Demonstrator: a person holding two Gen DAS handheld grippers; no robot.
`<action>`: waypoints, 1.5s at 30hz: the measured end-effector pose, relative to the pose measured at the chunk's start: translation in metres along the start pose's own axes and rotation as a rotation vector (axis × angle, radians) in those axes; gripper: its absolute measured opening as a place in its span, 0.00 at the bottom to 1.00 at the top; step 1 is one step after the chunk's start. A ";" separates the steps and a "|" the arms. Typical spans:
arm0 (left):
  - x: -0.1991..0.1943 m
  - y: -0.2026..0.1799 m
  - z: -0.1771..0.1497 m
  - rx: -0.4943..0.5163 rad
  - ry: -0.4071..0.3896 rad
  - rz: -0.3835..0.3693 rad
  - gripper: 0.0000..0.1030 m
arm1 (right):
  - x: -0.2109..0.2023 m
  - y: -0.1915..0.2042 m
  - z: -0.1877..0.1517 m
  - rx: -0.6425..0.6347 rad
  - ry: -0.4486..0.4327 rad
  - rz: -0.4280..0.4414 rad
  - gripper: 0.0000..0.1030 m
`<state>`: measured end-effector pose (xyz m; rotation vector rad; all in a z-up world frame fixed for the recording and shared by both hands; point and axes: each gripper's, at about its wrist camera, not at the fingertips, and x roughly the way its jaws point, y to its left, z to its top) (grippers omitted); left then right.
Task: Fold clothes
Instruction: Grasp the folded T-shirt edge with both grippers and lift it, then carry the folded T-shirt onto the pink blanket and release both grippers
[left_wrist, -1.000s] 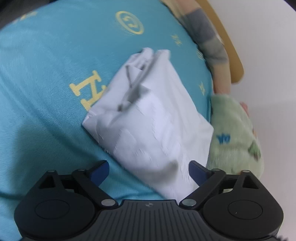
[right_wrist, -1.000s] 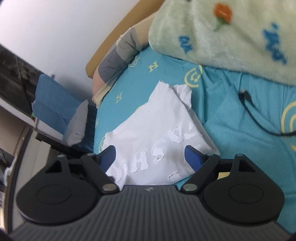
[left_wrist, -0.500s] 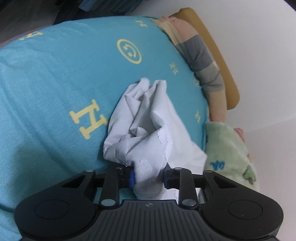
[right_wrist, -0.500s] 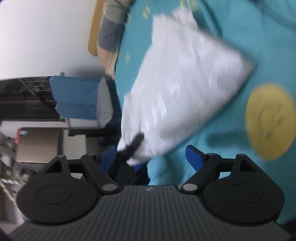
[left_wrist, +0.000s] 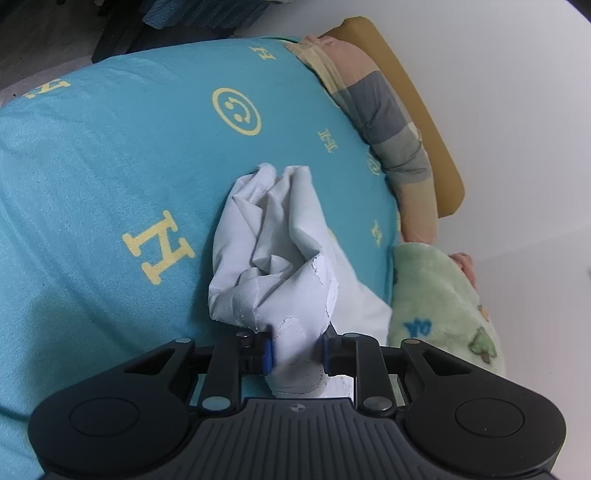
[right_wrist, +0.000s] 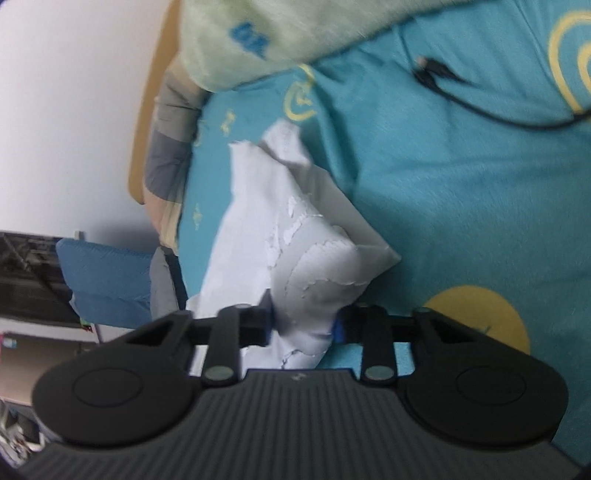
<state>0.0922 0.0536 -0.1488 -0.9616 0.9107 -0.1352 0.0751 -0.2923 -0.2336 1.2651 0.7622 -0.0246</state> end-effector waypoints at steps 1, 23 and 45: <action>-0.005 -0.002 0.001 -0.006 0.009 -0.010 0.23 | -0.006 0.003 -0.001 -0.008 -0.012 0.018 0.23; 0.000 -0.257 -0.114 0.305 0.342 -0.180 0.23 | -0.268 0.042 0.128 -0.110 -0.234 0.032 0.22; 0.209 -0.439 -0.270 0.713 0.454 -0.397 0.23 | -0.350 0.008 0.332 -0.363 -0.729 -0.242 0.22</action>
